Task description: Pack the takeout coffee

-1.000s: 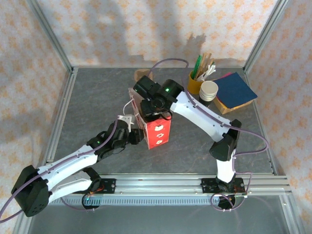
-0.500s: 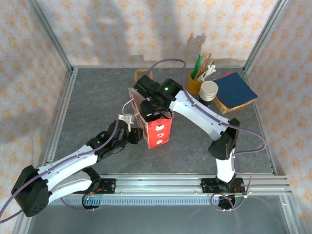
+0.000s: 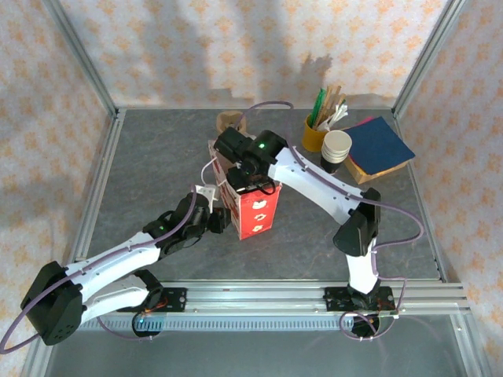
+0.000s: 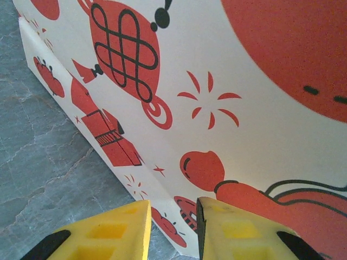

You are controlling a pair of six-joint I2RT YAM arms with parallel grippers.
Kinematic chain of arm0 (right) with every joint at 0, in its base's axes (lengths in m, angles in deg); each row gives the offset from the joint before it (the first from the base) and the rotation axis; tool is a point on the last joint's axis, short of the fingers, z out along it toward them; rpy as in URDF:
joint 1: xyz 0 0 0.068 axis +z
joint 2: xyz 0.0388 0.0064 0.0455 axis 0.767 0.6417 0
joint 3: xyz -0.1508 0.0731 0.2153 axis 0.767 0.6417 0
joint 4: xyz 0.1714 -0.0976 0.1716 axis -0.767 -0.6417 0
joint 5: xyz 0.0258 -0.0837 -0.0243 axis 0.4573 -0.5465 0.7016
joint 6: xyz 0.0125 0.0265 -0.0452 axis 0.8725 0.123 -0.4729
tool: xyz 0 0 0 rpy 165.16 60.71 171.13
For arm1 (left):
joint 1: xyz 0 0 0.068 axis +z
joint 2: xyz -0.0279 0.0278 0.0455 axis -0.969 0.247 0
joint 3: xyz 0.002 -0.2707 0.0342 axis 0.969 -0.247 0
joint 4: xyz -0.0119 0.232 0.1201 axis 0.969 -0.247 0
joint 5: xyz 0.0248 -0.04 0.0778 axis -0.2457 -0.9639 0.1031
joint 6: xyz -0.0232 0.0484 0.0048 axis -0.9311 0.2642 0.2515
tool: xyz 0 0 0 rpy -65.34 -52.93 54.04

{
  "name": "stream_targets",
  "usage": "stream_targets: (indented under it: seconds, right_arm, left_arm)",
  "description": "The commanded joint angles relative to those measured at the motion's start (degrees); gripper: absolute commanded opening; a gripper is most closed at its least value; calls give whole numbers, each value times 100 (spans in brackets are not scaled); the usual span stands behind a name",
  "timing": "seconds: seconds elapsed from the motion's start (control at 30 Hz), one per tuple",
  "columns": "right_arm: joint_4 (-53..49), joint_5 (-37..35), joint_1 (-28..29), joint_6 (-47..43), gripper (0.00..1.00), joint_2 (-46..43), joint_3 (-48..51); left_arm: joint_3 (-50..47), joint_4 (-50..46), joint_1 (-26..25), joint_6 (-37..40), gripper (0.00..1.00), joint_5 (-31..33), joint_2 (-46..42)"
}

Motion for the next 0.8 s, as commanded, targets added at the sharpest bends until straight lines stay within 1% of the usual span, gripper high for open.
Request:
stream_targets:
  seconds: [0.0, 0.47, 0.77]
  right_arm:
    - [-88, -5, 4, 13, 57, 84, 58]
    - [-90, 114, 0, -63, 56, 38, 164]
    - [-78, 83, 5, -24, 55, -109, 426]
  left_arm:
    - [-44, 144, -46, 227, 30, 139, 73]
    - [-214, 197, -50, 430, 31, 401, 155]
    - [-376, 432, -43, 614, 31, 421, 175]
